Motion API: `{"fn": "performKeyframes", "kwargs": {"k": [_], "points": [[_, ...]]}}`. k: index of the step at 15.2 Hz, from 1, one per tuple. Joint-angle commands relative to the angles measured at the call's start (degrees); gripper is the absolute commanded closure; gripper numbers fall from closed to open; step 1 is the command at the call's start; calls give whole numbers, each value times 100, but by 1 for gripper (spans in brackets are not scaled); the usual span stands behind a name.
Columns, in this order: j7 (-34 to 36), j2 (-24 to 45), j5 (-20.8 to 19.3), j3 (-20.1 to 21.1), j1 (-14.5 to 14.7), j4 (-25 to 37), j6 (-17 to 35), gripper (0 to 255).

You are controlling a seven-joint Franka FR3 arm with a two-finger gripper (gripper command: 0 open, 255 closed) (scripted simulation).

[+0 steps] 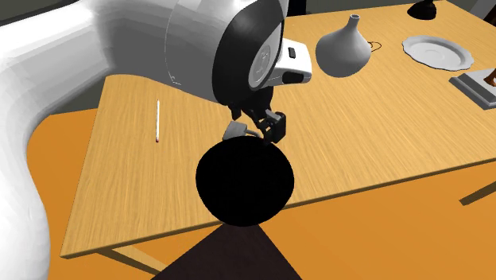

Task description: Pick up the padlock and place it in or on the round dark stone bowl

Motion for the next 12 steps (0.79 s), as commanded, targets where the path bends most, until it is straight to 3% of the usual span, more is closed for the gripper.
{"fn": "performKeyframes", "kwargs": {"k": [1,6,7,12], "points": [[-1,5,4,7,0,-19,27,0],[-1,5,4,7,0,-18,26,0],[-1,5,4,7,0,-18,26,255],[-1,5,4,7,0,-18,26,255]]}}
